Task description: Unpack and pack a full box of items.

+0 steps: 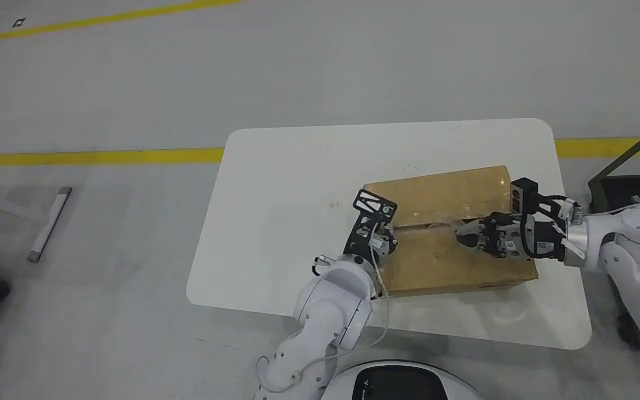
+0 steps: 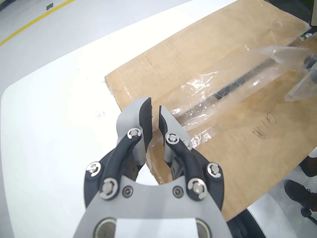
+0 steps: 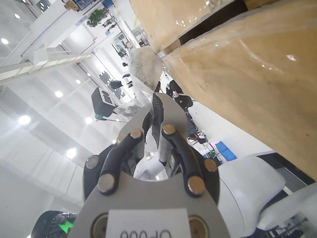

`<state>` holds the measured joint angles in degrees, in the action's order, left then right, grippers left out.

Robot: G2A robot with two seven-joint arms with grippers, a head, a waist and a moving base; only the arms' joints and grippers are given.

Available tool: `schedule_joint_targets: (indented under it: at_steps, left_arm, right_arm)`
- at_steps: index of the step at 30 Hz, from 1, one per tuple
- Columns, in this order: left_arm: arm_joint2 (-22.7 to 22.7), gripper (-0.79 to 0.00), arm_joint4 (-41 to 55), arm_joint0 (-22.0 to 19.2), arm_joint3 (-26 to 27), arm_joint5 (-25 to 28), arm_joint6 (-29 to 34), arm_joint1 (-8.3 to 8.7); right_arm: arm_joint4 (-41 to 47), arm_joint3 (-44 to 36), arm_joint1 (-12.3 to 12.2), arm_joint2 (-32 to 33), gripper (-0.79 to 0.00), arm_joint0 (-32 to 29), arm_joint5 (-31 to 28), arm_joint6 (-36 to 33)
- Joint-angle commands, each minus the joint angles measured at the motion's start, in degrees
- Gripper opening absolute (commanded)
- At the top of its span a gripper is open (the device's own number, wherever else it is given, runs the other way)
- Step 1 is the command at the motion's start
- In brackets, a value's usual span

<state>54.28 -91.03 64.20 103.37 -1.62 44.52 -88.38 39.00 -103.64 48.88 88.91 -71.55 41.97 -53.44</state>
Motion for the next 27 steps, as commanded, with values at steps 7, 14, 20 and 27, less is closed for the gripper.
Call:
schedule_joint_targets:
  at_steps: [7,14,20,27]
  left_arm:
    - [-0.4,-0.690,-0.7,-0.6,-1.3,-0.3,0.0,-0.32]
    - [-0.5,-0.686,-1.0,-0.7,-1.6,0.0,0.1,-0.50]
    - [-0.1,-0.659,-1.3,-0.3,-1.2,0.5,0.1,-0.54]
    - [0.2,-0.668,-1.7,0.0,-0.9,1.3,0.3,-0.57]
  right_arm:
    - [1.2,0.3,-0.3,0.6,-0.163,-0.1,-0.5,0.5]
    - [4.0,0.7,-0.6,4.4,0.000,-1.5,-2.0,1.3]
    - [5.7,1.1,-0.9,8.8,0.000,-4.1,-3.1,2.0]
    - [5.2,0.0,-1.6,15.4,0.000,-8.2,-4.0,2.1]
